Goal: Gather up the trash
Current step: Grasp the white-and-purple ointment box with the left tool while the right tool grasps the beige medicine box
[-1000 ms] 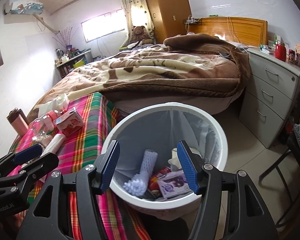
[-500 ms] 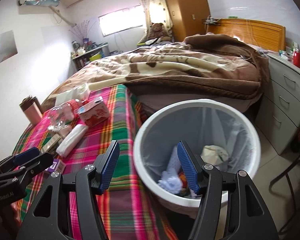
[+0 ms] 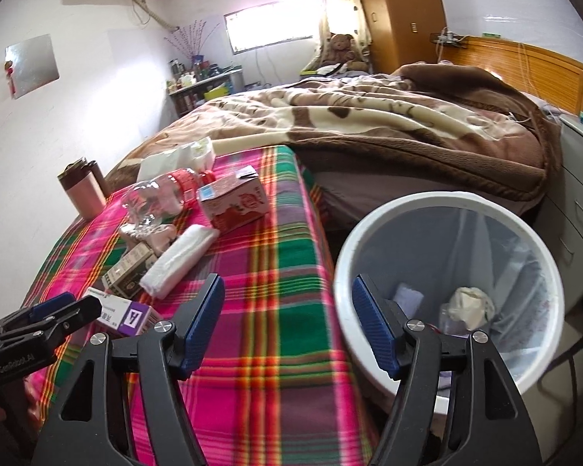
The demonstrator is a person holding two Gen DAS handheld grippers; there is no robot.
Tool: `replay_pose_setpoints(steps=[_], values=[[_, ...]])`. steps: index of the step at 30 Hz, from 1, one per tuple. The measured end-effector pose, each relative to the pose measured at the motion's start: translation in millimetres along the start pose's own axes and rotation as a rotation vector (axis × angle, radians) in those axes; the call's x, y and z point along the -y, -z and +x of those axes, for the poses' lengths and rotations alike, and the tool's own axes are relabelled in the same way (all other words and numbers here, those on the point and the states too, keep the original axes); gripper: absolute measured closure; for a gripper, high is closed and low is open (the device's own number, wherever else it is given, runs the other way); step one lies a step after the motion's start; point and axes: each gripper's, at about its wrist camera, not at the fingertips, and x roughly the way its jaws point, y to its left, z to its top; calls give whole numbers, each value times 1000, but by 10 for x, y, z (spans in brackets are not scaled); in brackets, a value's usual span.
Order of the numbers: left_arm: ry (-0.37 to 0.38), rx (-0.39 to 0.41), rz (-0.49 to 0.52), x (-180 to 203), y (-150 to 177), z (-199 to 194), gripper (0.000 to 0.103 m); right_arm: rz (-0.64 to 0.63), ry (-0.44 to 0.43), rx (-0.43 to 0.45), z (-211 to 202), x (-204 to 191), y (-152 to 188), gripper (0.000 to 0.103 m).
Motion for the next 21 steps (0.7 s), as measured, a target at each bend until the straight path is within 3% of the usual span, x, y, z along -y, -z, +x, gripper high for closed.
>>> replay_pose_setpoints(steps=[15, 21], values=[[-48, -99, -169, -301, -22, 324, 26, -83, -53, -54, 247, -247, -50, 33], [-84, -132, -168, -261, -25, 445, 25, -90, -61, -77, 319, -280, -42, 33]])
